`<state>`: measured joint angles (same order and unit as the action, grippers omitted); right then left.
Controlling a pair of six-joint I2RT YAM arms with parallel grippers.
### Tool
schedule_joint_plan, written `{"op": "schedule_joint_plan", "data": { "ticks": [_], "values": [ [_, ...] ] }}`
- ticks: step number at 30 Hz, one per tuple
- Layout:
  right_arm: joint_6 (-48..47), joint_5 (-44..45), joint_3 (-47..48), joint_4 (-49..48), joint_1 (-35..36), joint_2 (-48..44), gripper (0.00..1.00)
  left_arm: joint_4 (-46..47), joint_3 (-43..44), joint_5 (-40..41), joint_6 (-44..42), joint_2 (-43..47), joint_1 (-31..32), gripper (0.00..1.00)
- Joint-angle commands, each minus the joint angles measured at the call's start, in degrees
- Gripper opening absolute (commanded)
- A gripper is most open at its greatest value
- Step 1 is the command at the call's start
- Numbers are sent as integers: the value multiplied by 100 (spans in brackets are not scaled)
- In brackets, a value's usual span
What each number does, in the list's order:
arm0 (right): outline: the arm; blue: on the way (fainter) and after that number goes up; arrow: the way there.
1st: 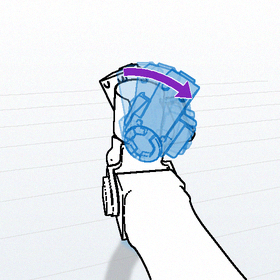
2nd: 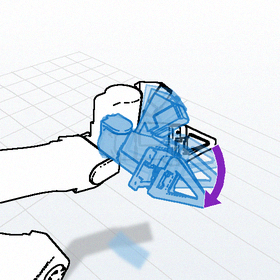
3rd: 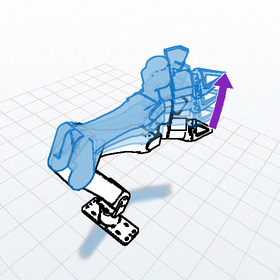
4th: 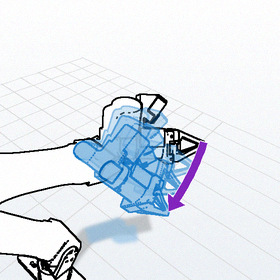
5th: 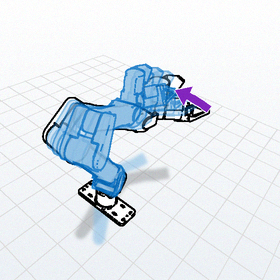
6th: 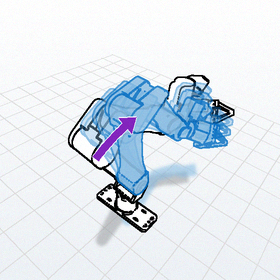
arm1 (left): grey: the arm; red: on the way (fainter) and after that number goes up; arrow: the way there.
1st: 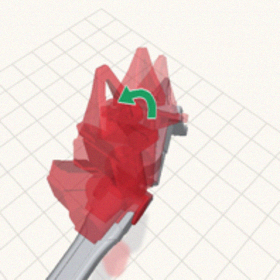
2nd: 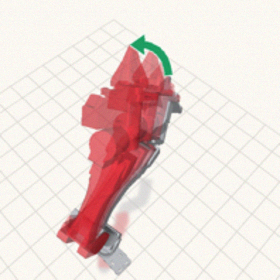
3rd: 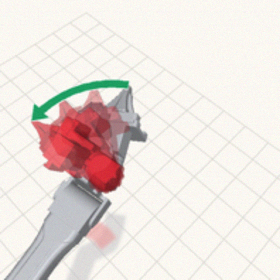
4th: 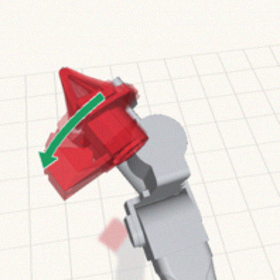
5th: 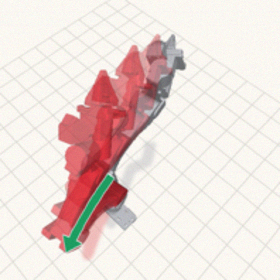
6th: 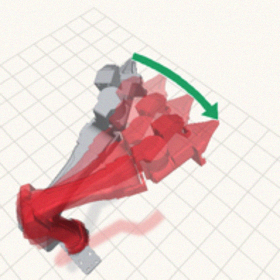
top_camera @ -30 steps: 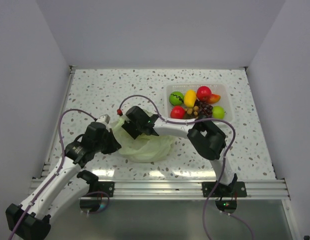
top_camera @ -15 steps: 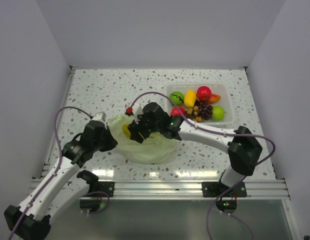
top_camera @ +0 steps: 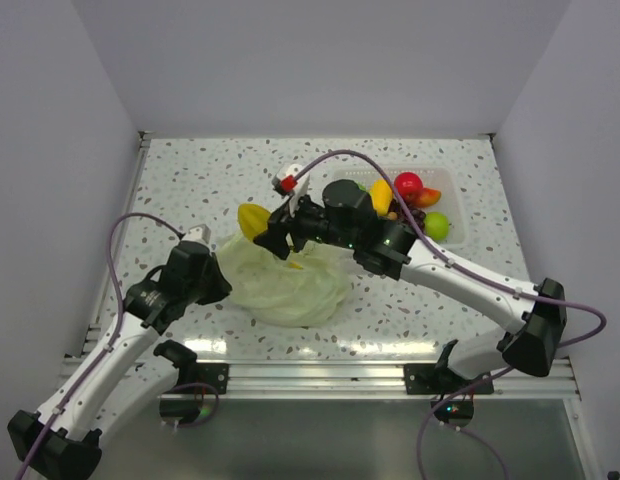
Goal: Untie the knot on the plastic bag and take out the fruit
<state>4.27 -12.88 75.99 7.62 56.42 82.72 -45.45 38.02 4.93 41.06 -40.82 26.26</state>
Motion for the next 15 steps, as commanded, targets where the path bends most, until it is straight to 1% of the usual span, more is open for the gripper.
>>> {"op": "schedule_joint_plan", "data": {
  "ticks": [1,2,3,6,7,8,9,10,11,13,15],
  "values": [
    [197,1215,259,-681,-114,-457,28,-113,-5,114,-37,109,-25,0],
    [162,1627,268,-691,-158,-493,28,-122,-23,96,-45,144,-25,0],
    [144,2327,329,-639,-210,-511,28,-131,-31,96,-45,162,-25,0],
    [83,3053,496,-157,-737,-441,27,-131,-40,87,-19,293,-25,0],
    [-74,3612,470,27,-860,-354,27,-131,-23,87,-19,302,-25,0],
    [-128,3861,252,29,-1079,-309,27,-122,-14,61,-19,346,-25,0],
    [-120,4020,120,29,-1229,-274,27,-104,21,43,-28,355,-25,0],
    [54,4031,31,169,-1404,-230,27,-61,39,0,-54,355,-25,0],
    [204,4005,-31,300,-1754,-99,28,-34,56,-44,-115,355,-25,0],
    [502,3952,-180,625,-2064,68,29,36,100,-158,-194,373,-25,0],
    [627,3881,-373,697,-2363,279,35,80,109,-203,-256,417,-25,0]
  ]
}}
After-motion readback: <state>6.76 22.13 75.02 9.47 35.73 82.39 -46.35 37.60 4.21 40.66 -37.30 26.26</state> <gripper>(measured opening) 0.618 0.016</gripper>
